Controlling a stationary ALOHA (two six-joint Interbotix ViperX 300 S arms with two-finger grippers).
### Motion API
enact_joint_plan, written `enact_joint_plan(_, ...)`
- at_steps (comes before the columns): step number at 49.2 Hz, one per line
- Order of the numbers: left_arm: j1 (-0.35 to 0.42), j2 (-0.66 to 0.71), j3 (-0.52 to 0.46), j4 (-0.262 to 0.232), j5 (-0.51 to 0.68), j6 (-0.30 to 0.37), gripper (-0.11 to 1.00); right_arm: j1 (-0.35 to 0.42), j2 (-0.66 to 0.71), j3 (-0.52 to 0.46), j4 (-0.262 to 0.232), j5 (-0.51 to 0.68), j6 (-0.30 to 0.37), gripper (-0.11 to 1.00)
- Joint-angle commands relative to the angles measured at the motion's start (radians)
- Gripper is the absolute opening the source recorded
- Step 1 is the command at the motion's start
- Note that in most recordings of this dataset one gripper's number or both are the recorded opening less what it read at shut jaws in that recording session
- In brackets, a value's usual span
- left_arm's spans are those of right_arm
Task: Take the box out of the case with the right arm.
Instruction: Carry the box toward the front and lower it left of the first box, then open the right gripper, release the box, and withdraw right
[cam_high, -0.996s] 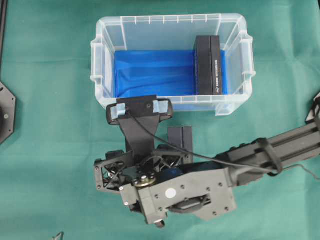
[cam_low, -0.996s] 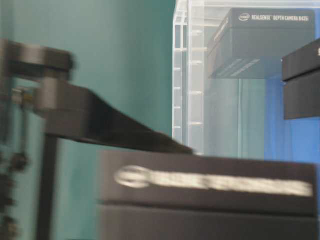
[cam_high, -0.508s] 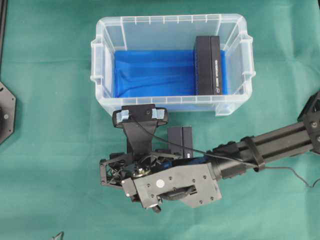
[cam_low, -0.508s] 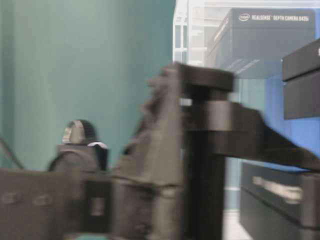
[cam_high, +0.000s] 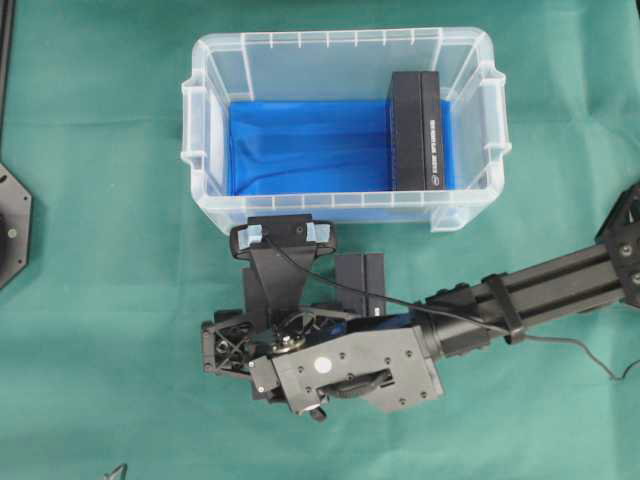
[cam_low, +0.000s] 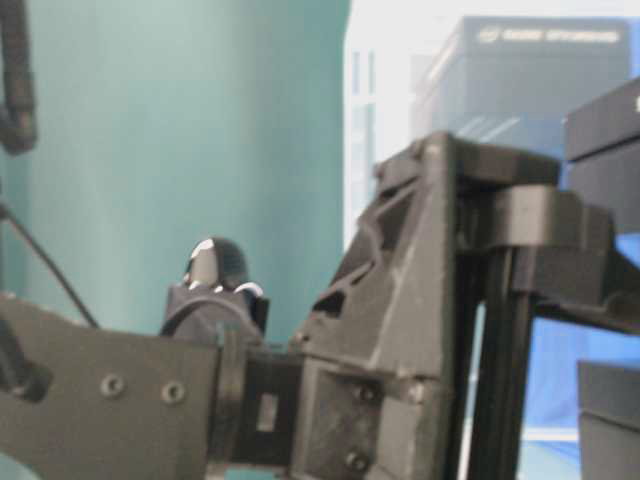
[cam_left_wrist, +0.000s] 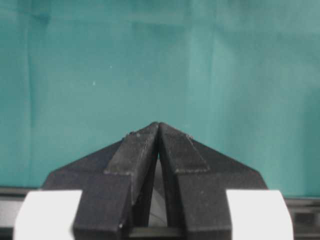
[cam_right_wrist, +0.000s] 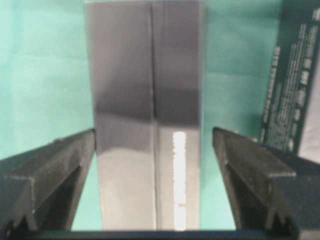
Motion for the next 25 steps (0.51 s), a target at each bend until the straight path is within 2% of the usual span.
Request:
enact_joint_plan(1,-0.005,0.002,-0.011,0.000,-0.003,0.000,0.02,-0.003,-0.031,-0.012,-0.005,0.002,-0.002,0.90)
enact_joint_plan(25,-0.005,0.002,-0.009,0.000,-0.005,0.000,0.02,-0.012,-0.137,-0.051,-0.029,0.123,-0.017,0.89)
